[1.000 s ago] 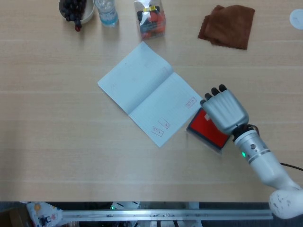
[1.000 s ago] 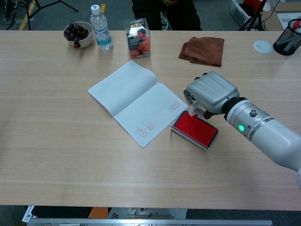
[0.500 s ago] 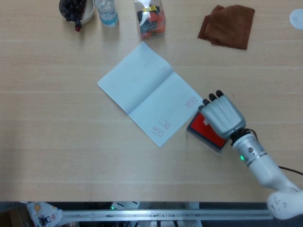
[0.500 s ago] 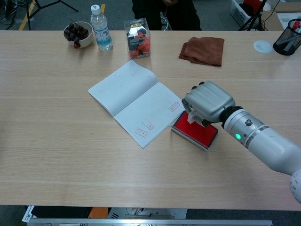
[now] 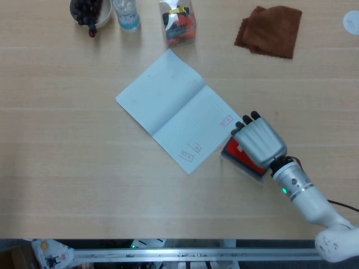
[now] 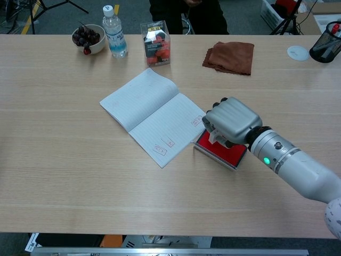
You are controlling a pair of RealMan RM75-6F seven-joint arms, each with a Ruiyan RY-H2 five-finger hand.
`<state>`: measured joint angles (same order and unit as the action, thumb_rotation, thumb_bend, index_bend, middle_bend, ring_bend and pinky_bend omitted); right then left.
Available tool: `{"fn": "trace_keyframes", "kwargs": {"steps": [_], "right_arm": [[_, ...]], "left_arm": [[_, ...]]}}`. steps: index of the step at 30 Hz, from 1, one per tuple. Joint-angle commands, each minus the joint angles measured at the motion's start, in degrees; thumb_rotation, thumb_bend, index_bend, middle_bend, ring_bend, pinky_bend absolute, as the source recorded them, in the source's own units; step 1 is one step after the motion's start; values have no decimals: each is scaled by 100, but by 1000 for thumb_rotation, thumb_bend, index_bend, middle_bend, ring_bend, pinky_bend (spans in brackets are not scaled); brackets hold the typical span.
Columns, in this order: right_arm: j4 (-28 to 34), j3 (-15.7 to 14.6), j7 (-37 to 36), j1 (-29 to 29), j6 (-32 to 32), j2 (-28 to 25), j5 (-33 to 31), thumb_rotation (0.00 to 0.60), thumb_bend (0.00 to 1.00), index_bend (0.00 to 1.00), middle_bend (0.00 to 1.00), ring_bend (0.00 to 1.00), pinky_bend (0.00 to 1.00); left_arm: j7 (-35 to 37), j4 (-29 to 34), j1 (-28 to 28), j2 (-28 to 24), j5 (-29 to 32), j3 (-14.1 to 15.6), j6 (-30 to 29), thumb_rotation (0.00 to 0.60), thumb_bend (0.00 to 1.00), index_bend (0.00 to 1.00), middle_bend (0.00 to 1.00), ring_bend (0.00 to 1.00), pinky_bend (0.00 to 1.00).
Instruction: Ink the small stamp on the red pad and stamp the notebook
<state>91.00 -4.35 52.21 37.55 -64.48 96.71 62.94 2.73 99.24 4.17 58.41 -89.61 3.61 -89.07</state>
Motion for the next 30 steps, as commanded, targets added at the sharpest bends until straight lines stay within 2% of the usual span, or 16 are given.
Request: {"fn": "trace_keyframes", "kwargs": {"steps": [1, 30], "right_arm": [[-9, -1, 25, -20, 22, 10, 16, 600, 367, 593, 462, 316, 293], [-178, 110, 125, -158, 192, 105, 8, 600, 368, 595, 463, 316, 293]], "left_arm": [[8, -9, 4, 3, 1, 2, 0, 600, 272, 42, 37, 34, 63], [66, -82, 19, 26, 18, -10, -7, 600, 272, 42, 32, 34, 63]]}}
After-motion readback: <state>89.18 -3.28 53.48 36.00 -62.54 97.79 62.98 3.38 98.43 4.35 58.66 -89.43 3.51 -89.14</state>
